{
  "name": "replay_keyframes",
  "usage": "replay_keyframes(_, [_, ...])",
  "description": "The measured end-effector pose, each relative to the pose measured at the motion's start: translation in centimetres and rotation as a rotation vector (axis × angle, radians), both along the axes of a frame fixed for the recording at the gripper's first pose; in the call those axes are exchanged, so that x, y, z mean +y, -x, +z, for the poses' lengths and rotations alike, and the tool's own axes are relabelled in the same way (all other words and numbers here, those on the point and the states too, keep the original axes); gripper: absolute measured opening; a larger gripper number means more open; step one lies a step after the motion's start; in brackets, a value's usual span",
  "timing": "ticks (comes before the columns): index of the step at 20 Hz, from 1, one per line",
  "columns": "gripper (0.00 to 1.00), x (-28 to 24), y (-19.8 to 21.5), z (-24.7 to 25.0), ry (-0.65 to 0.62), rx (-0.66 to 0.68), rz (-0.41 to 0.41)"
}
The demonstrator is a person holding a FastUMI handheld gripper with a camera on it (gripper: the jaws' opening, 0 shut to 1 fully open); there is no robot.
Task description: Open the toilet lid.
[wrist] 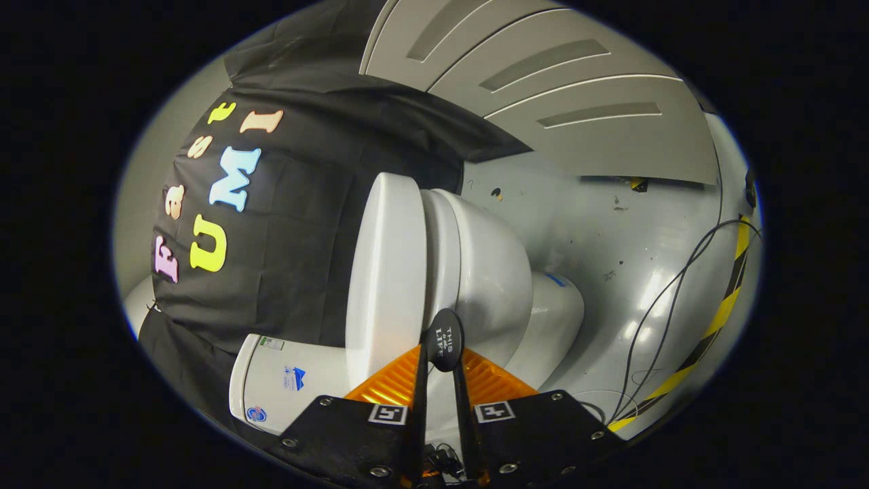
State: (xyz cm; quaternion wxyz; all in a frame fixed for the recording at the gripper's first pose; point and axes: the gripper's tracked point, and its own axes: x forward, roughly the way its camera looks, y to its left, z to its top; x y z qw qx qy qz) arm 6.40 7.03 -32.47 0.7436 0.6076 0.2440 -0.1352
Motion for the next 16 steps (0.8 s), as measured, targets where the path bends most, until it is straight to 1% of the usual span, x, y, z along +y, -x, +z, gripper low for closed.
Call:
replay_keyframes(5, [0.08,-0.2,-0.2,0.6,-0.020,-0.015,-0.013])
replay_keyframes(6, [0.04,-0.3,-0.2,0.6,-0.033,-0.015,-0.018])
replay_keyframes(8, [0.00,-0.1,-0.2,0.7,-0.041,-0.002,-0.014])
replay_keyframes(10, [0.00,0.3,-0.2,0.7,-0.012,0.015,0.019])
replay_keyframes(13, [0.00,0.3,-0.2,1.2,0.057,0.041,0.098])
replay_keyframes(16, [0.00,-0.1,-0.1,2.6,0.091,0.023,0.123])
